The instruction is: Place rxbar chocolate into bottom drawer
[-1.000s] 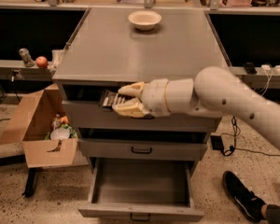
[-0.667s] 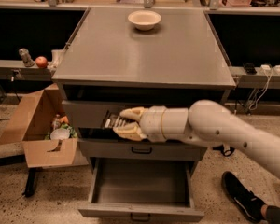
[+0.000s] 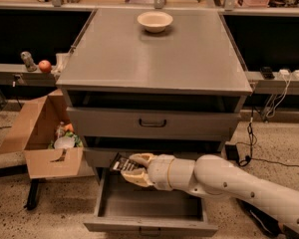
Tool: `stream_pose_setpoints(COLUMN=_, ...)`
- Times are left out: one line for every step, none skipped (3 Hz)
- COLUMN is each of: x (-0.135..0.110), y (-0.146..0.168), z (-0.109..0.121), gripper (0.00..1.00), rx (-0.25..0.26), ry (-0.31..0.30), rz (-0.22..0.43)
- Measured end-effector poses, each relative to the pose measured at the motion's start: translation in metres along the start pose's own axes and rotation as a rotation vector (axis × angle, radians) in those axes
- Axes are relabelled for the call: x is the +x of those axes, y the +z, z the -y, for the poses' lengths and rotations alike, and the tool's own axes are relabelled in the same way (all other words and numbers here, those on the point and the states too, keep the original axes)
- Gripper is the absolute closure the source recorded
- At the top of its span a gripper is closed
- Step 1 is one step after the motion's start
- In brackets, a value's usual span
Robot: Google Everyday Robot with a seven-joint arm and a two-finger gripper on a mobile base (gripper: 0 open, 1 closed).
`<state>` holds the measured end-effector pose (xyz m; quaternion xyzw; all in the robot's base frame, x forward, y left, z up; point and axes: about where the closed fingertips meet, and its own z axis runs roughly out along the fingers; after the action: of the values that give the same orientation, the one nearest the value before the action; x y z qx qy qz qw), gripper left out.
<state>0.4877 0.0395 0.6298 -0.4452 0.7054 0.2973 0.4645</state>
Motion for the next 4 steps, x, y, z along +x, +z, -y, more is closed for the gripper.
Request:
stream_pose_setpoints(x=0.005, y=0.003, z=-0.003, gripper=1.00, rx=-0.009, ry=0.012, rz=0.002)
stream_pose_setpoints(x=0.014, y=0.007, z=-0.006, gripper=1.00, rx=-0.017, ry=0.036, rz=-0.020)
stream_pose_setpoints(x=0.077, y=0.018, z=-0.014, gripper=1.00, rx=-0.003, ry=0.132, rz=-0.093)
stream_pose_setpoints(x=0.152, y=0.021, z=-0.018, gripper=1.00, rx=0.056, ry=0.225, rz=-0.136)
